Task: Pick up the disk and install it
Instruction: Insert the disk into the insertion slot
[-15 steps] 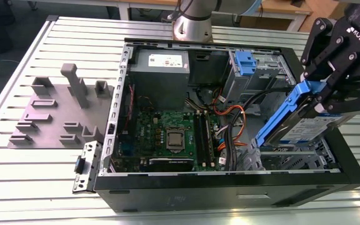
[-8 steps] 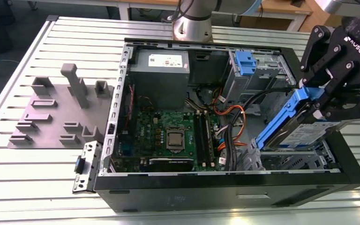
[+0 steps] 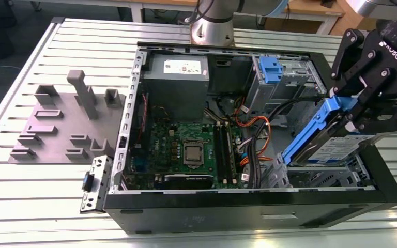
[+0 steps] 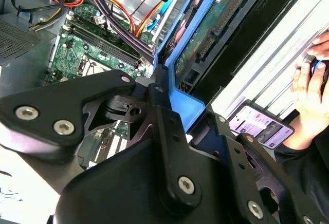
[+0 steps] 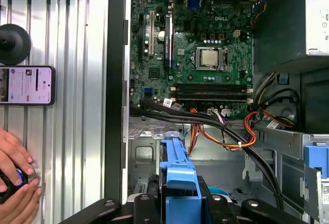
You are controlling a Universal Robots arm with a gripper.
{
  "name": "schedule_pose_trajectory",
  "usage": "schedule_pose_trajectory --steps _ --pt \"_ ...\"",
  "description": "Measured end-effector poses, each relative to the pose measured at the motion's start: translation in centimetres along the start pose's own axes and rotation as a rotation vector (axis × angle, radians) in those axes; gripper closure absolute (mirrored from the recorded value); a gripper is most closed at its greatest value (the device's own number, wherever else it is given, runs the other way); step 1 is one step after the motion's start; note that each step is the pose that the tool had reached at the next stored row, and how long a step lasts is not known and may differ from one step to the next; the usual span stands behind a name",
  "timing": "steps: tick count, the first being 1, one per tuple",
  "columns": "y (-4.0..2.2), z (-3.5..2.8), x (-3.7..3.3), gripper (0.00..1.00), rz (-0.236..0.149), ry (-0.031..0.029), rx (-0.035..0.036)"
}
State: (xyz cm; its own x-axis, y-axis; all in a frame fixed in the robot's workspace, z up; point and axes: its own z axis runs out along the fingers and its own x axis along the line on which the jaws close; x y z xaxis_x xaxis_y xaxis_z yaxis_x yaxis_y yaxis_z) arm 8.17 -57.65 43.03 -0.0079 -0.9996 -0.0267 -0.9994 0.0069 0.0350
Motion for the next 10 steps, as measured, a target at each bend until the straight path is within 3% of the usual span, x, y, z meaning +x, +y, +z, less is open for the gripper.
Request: schedule_pose_trajectory --steps 2,5,10 --pt "0.0 -0.01 0.0 0.62 0.0 0.0003 0.0" --pt "-0.01 0.2 0.0 0.5 0.0 0.0002 0.0" --pt "-0.04 1.11 0.03 0.51 0.0 0.0001 0.0"
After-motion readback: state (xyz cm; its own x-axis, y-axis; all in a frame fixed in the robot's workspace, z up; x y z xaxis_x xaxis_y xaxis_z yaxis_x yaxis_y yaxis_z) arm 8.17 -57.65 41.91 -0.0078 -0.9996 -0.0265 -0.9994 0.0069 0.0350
